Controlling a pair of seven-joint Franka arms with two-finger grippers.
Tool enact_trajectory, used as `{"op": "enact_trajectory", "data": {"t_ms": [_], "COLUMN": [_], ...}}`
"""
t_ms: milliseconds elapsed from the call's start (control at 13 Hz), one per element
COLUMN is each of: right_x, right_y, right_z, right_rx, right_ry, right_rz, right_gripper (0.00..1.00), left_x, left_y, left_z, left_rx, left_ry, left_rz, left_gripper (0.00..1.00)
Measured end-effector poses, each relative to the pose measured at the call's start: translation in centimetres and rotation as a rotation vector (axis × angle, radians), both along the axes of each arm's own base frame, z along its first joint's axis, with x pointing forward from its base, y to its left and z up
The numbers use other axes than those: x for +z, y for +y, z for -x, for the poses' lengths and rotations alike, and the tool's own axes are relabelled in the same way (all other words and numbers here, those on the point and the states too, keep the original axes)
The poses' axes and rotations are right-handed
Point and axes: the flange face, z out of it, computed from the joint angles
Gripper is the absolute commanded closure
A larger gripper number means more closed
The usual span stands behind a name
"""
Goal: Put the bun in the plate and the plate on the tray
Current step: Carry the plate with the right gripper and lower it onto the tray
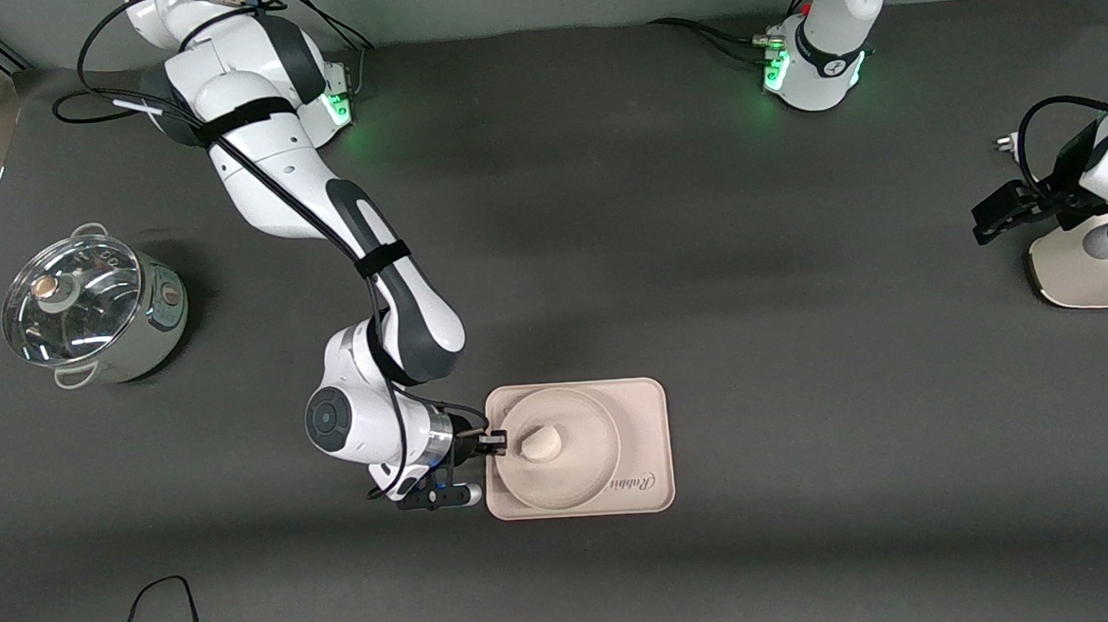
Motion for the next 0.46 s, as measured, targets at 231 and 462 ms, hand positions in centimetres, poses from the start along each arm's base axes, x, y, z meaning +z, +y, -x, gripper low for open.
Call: {"op": "enact_trajectory", "data": {"t_ms": [231,462], "right_x": [-0.1,-1.6], "right_y": [1.4,1.2], "right_z": [0.5,0.5], "right_rx": [-0.005,-0.014], "right_ry": [0.008,0.006], "right_rz": [-0.020,-0.014], "right_gripper": [1.00,0.45], "left_x": [0.0,-0.1], "left_y": [0.0,-0.4], "left_z": [0.0,0.0], "left_rx": [-0.006,-0.017], "left_ry": [0.001,0.002], "left_rz": [0.000,-0.001], "left_gripper": [0.00,0.00]}}
